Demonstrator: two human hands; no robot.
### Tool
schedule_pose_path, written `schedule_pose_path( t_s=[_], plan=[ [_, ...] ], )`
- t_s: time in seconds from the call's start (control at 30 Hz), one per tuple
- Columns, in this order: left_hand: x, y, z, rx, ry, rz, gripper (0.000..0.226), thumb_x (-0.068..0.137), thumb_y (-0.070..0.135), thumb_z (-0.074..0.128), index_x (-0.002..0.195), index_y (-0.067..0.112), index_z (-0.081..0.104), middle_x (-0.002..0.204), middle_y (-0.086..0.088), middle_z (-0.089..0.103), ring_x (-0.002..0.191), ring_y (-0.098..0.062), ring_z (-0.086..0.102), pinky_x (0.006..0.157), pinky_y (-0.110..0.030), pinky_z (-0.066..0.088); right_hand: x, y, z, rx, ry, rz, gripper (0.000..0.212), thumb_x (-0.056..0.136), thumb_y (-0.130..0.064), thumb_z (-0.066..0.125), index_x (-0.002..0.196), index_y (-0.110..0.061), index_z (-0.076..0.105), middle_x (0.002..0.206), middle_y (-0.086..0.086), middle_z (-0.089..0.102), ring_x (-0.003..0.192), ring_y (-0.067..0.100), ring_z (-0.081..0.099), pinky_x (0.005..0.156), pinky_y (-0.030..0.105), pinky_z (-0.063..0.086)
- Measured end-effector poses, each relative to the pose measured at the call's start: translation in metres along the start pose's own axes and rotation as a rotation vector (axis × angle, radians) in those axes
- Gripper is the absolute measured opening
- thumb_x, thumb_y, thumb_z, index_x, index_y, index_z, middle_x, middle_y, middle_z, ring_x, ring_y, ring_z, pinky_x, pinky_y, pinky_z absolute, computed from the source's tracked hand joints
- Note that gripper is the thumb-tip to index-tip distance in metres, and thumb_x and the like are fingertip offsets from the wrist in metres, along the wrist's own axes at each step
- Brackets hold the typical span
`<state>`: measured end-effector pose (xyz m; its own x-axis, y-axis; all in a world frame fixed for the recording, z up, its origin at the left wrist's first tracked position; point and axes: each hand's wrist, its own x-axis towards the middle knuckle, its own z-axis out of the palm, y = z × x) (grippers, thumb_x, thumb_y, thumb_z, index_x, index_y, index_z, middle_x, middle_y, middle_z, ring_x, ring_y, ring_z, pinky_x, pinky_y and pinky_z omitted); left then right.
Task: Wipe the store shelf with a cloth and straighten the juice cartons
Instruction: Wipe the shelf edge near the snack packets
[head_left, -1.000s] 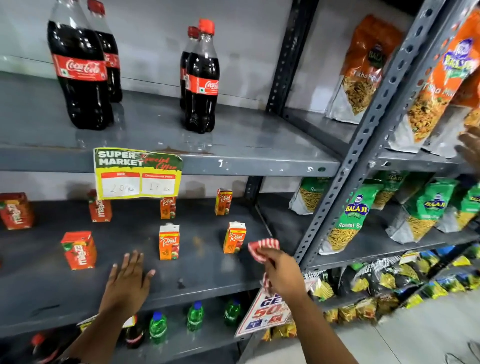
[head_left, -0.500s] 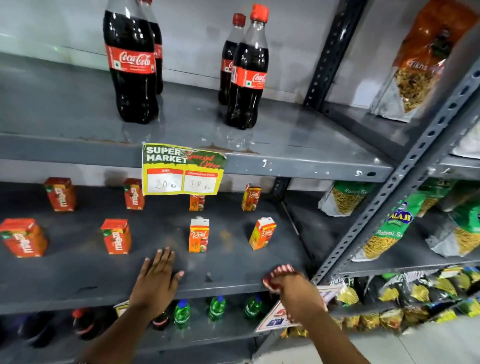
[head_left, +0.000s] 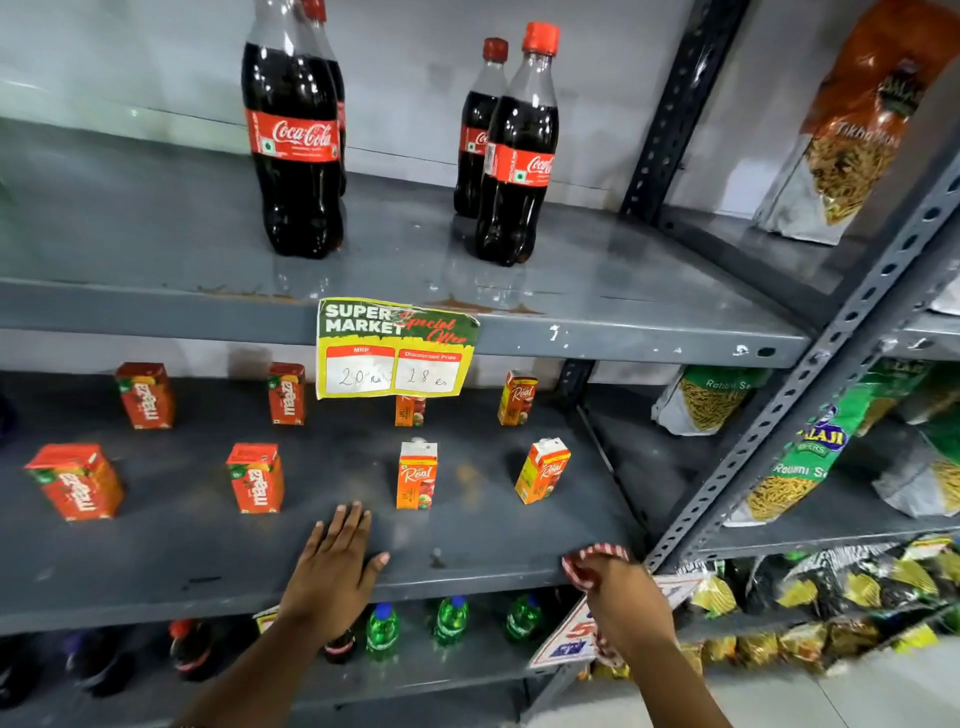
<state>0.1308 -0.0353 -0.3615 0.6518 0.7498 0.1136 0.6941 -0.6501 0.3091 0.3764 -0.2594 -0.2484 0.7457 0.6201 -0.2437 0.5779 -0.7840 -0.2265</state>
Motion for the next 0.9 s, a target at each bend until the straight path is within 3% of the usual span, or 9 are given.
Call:
schedule_pose_path(
  t_s=[0.1,0.23,0.37,0.47,0.53,0.63,0.8,0.9],
  plan=[
    [-0.001,0.004,-0.003,-0.036,0.034,-0.014,0.104,0.071,0.071,-0.020,0.144,0.007,0.018,0.153,-0.008,0.014,0.140,-0.018,0.002,0.111,-0.033,-0.003,-0.007,-0.008,-0.006,0.007,-0.076,0.027,0.033,0.088,-0.018,0.057,0.108,-0.030,0.079,0.110,0.006,0.081,0.103,0.030,0.075,0.086,0.035,0.058],
    [0.004,-0.001,-0.009,-0.030,0.034,-0.030,0.104,0.071,0.071,-0.020,0.145,0.008,0.017,0.154,-0.007,0.015,0.141,-0.018,0.004,0.111,-0.032,-0.003,-0.001,-0.057,-0.018,0.112,-0.052,-0.056,0.036,0.086,-0.019,0.056,0.111,-0.033,0.077,0.104,0.006,0.082,0.099,0.030,0.076,0.085,0.036,0.059],
    [0.021,-0.017,-0.021,0.034,0.011,0.010,0.090,0.081,0.068,0.001,0.143,0.006,0.022,0.152,-0.009,0.022,0.140,-0.020,0.010,0.111,-0.035,0.003,0.018,-0.113,-0.022,0.157,0.010,-0.185,0.041,0.089,-0.010,0.051,0.119,-0.028,0.074,0.093,0.012,0.082,0.087,0.031,0.078,0.081,0.041,0.065],
    [0.030,-0.027,-0.025,0.063,-0.002,0.042,0.083,0.083,0.062,0.010,0.142,0.005,0.026,0.151,-0.011,0.024,0.140,-0.022,0.014,0.111,-0.037,0.008,0.035,-0.148,-0.028,0.137,0.103,-0.283,0.049,0.095,-0.005,0.050,0.134,-0.029,0.066,0.116,0.015,0.078,0.105,0.032,0.075,0.094,0.044,0.062],
    [0.030,-0.034,-0.021,0.068,-0.013,0.059,0.087,0.084,0.065,0.002,0.143,0.006,0.025,0.152,-0.011,0.023,0.140,-0.022,0.012,0.112,-0.036,0.008,0.051,-0.170,-0.034,0.103,0.082,-0.323,0.050,0.098,-0.003,0.053,0.144,-0.023,0.056,0.133,0.015,0.070,0.122,0.034,0.067,0.105,0.042,0.054],
    [0.027,-0.042,-0.013,0.017,0.010,0.031,0.091,0.080,0.067,-0.011,0.145,0.009,0.017,0.154,-0.008,0.016,0.141,-0.017,0.004,0.114,-0.034,0.003,0.082,-0.192,-0.035,0.072,0.029,-0.393,0.038,0.106,-0.017,0.049,0.144,-0.010,0.050,0.139,0.023,0.063,0.125,0.040,0.062,0.106,0.046,0.052],
    [0.027,-0.037,-0.019,-0.045,0.063,-0.005,0.078,0.087,0.060,0.009,0.145,0.009,0.015,0.154,-0.007,0.012,0.138,-0.012,-0.003,0.113,-0.032,0.003,0.117,-0.202,-0.038,0.002,0.036,-0.364,0.045,0.108,-0.021,0.047,0.151,-0.006,0.044,0.160,0.020,0.043,0.145,0.041,0.042,0.117,0.049,0.040],
    [0.028,-0.042,-0.013,-0.042,0.046,-0.009,0.075,0.088,0.059,0.009,0.145,0.011,0.015,0.154,-0.005,0.013,0.141,-0.014,0.000,0.115,-0.036,0.007,0.111,-0.213,-0.046,-0.011,-0.019,-0.358,0.048,0.108,-0.023,0.048,0.152,-0.004,0.043,0.164,0.021,0.037,0.149,0.040,0.037,0.121,0.047,0.033]
  ],
)
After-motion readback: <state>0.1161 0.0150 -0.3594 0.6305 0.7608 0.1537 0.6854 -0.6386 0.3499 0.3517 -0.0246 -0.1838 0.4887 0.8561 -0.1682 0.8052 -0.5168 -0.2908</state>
